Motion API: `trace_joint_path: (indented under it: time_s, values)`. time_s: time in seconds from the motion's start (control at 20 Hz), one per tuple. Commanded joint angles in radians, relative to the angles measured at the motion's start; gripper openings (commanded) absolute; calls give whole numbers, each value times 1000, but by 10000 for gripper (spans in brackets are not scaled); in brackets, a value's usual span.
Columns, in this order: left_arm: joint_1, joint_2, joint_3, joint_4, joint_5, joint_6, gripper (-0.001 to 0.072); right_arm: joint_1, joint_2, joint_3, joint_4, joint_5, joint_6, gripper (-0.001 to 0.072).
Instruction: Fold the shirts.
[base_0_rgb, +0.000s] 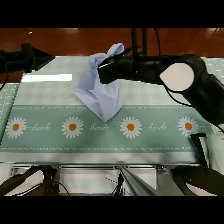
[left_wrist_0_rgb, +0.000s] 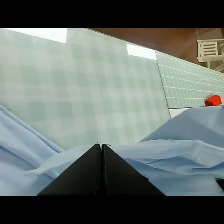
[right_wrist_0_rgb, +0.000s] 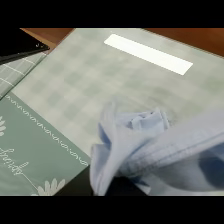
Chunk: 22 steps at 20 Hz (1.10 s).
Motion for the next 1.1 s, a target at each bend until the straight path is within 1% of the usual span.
trace_joint_path:
  time_s: [0.0,0.15,0.3,0.4,0.5,0.55,0.6,0.65,0.7,0.75,0.85,0.9,0.95,1.0,1.05]
  values:
    - [-9,0,0,3,0,0,24,1,-84,0,7,-18,3,24]
    - [-16,0,0,3,0,0,24,1,-184,1,15,-107,3,24]
    - [-25,-1,0,3,1,0,24,3,-277,1,115,-187,3,25]
    - [-36,-1,0,3,1,0,24,14,-327,1,136,-250,3,27]
    - [-45,-1,0,3,0,0,24,22,-353,1,184,-320,-2,277]
    - [-51,-1,0,4,1,0,24,28,-353,1,198,-336,-27,332]
    - [-56,-1,0,5,1,0,24,36,-350,6,201,-333,-61,420]
    - [-56,-1,0,8,0,0,24,38,-346,25,199,-288,-118,499]
    - [-59,-1,0,8,1,0,24,35,-338,50,185,-218,-163,502]
    - [-59,-1,0,8,1,0,24,24,-323,74,141,-132,-182,502]
    - [-58,-1,0,11,2,0,24,-16,-264,87,3,29,-164,498]
    - [-57,-1,0,24,2,0,24,-44,-233,87,-88,121,-137,498]
    - [-55,-1,0,45,6,0,24,-82,-204,87,-201,238,-97,490]
    - [-53,-1,0,67,5,0,24,-121,-184,87,-312,365,-55,463]
    - [-48,-1,0,79,5,0,24,-173,-174,84,-405,515,-38,448]
